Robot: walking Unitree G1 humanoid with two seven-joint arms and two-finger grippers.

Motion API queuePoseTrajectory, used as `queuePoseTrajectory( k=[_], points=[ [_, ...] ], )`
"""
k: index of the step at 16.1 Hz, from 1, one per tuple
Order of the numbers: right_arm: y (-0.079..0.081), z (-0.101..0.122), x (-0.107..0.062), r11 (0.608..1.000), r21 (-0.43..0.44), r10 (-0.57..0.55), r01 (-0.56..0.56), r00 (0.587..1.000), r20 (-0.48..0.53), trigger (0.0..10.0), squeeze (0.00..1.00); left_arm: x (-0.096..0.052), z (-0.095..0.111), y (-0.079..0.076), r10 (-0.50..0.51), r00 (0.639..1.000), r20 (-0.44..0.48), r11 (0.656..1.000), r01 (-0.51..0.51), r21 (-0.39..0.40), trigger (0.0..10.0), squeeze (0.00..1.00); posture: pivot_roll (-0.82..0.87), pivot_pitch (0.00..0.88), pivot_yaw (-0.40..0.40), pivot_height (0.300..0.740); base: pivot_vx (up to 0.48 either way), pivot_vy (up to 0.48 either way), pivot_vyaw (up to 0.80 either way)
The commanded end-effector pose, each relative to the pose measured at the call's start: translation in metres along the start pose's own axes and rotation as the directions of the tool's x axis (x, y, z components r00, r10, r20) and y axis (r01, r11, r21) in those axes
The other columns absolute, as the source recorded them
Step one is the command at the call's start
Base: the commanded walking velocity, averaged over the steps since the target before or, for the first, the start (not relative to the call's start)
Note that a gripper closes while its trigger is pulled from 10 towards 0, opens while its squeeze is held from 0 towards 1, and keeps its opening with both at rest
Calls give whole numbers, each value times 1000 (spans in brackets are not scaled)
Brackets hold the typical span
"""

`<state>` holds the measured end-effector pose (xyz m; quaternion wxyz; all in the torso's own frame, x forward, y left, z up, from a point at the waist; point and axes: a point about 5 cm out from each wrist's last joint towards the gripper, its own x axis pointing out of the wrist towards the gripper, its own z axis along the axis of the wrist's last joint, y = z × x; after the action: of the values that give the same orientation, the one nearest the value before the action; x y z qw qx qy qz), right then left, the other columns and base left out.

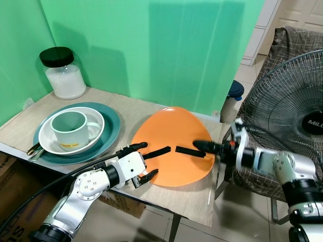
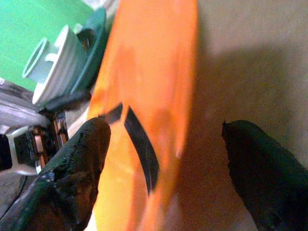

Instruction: Setting the table

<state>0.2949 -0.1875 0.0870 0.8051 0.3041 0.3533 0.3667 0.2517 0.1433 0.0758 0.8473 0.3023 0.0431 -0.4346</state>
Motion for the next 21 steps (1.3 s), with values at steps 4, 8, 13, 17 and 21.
queuePoseTrajectory(
  k=[4,8,13,17,21],
  points=[
    [1,-2,-8,1000,8,1,-1,1000,-7,0,0,2,-15,-11,-50,995,-88,999,49,-18,10000,1000,1,0,-37,740,0,0,0],
    [5,-6,-11,994,31,101,-104,992,81,0,0,3,-14,-9,-42,996,-82,999,40,-16,10000,1000,1,0,-40,740,0,0,0],
    [6,-13,-6,992,53,103,-110,987,126,0,0,5,-13,-8,-41,996,-74,999,41,-10,10000,1000,-2,0,-39,740,0,0,0],
    [5,-15,-4,993,66,86,-97,985,149,0,0,6,-12,-8,-47,996,-74,999,47,-1,10000,1000,0,0,-37,740,0,0,0],
    [7,-11,-6,991,69,100,-115,977,189,0,0,6,-8,-3,-34,998,-53,999,33,-17,10000,859,4,0,-36,740,0,0,0]
  ],
)
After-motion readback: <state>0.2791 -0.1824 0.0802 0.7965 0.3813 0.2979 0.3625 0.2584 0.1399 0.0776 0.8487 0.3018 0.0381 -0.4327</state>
